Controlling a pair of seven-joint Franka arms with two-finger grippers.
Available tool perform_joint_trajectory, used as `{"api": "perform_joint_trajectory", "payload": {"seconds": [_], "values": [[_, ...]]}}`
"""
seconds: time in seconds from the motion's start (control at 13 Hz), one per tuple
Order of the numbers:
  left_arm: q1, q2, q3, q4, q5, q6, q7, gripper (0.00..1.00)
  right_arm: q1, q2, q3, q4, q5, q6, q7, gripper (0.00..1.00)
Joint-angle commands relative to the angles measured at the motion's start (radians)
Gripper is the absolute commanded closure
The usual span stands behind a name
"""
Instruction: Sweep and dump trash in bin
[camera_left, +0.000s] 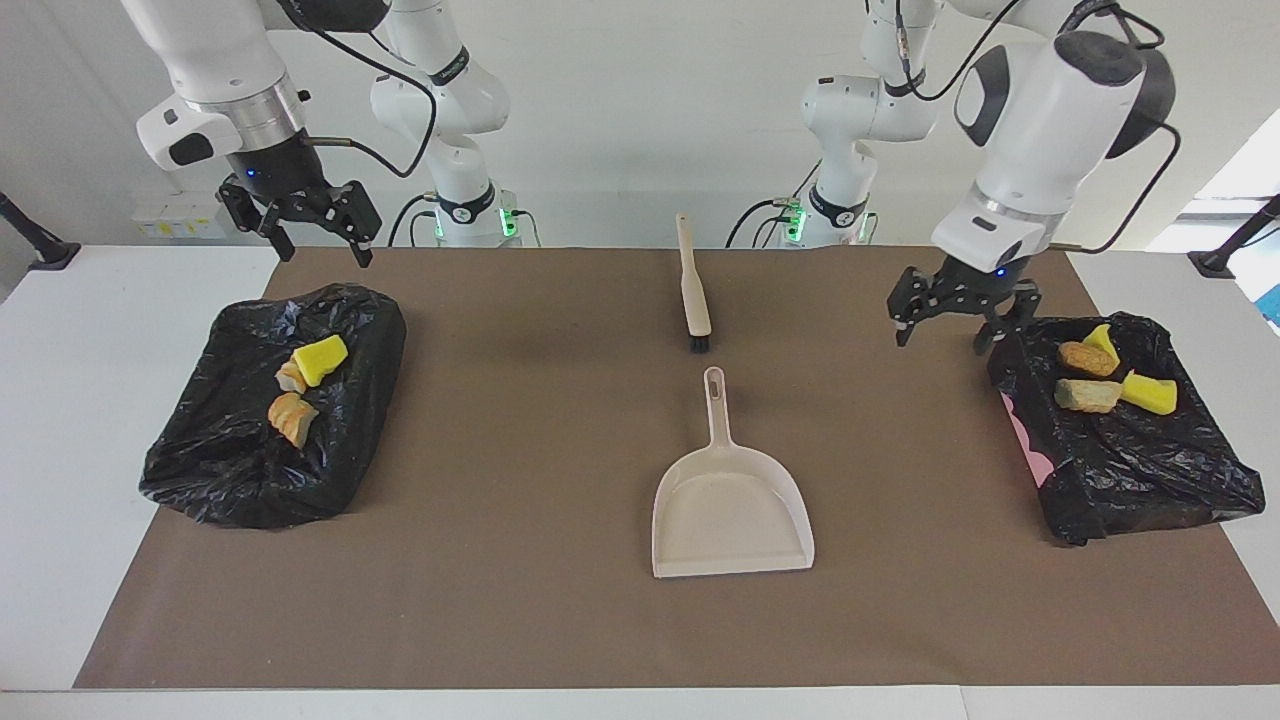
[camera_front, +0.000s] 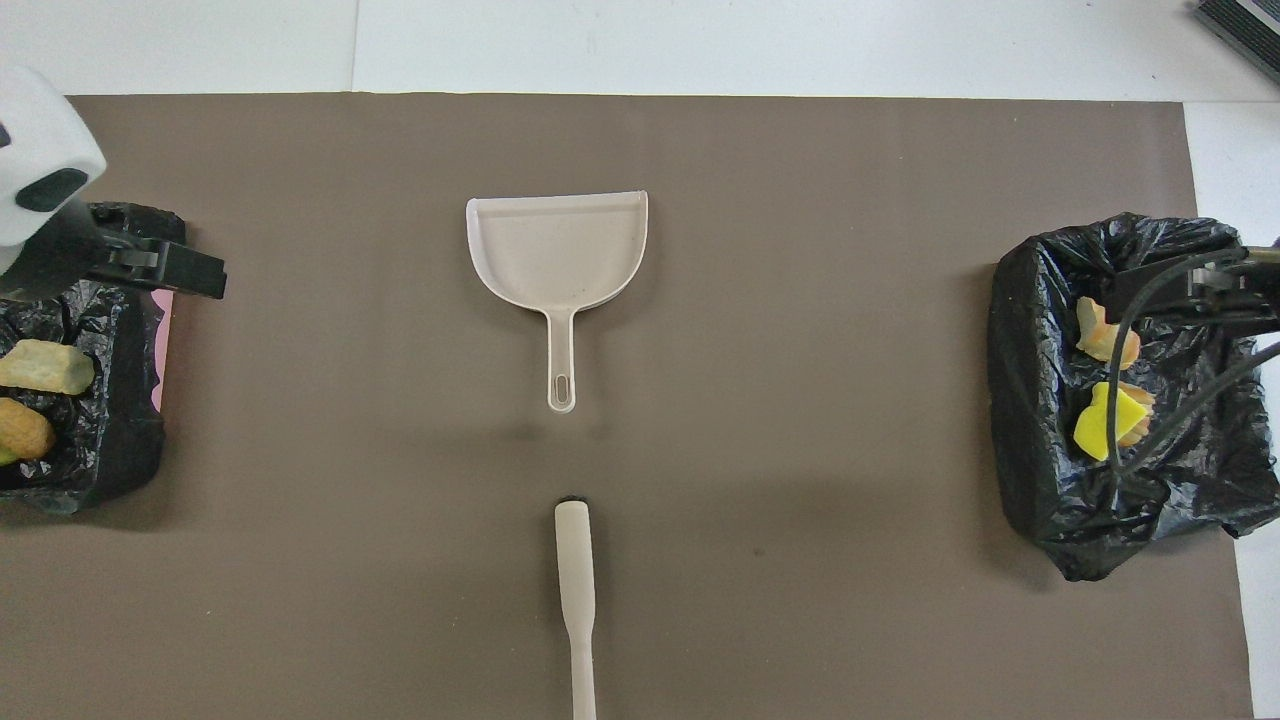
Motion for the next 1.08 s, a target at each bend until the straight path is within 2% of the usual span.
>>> {"api": "perform_joint_trajectory", "payload": {"seconds": [0.0,0.23,1.0], "values": [[0.015,-0.033,-0.009,0.042,0.014,-0.094,0.021,0.00,-0.009,-0.017,0.001,-0.014,0.021,-0.013,-0.013,0.00],[0.015,-0.094,-0.012,-0.006,0.011,-0.098,0.045,0.00,-0.009,-0.017,0.001,-0.014,0.021,-0.013,-0.013,0.00],[0.043,-0.097,-0.014,-0.009,0.001,-0.111,0.031,0.00,-0.009,-0.017,-0.001,-0.014,0.021,-0.013,-0.013,0.00]]}}
